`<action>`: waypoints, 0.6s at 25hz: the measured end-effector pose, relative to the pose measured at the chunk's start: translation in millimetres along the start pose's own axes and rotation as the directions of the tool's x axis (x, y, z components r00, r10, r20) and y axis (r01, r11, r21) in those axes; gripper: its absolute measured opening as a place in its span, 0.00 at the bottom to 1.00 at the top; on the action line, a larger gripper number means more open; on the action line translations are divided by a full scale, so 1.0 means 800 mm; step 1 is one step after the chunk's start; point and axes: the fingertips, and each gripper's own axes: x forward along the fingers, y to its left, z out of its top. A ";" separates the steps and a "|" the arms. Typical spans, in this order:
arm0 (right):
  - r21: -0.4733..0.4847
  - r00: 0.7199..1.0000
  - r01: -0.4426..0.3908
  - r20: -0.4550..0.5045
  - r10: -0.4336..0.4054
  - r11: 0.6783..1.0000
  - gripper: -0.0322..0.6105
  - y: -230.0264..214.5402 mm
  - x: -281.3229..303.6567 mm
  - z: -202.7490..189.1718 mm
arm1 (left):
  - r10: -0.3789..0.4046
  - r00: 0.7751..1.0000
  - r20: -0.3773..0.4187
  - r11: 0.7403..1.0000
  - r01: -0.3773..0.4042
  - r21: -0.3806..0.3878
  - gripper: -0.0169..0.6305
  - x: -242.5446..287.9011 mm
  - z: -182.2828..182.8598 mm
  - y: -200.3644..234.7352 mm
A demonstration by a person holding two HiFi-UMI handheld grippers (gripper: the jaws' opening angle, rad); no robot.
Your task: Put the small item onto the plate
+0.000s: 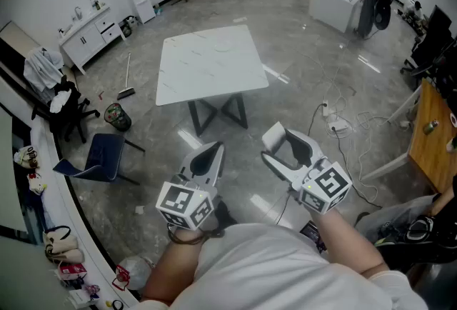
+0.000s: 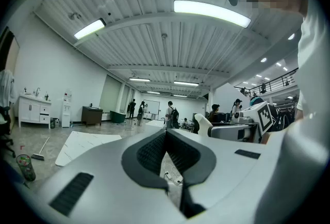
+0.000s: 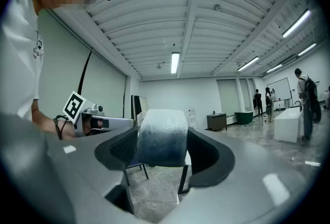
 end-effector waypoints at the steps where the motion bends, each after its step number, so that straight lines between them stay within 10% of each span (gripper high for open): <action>1: 0.003 1.000 0.000 -0.001 0.000 1.000 0.50 0.000 0.002 0.000 | -0.001 1.000 -0.001 1.000 0.001 0.002 0.04 0.001 0.001 0.001; 15: 0.018 1.000 0.012 -0.020 -0.012 1.000 0.50 -0.007 0.044 -0.005 | -0.008 1.000 -0.017 1.000 0.008 -0.011 0.04 0.008 0.000 0.048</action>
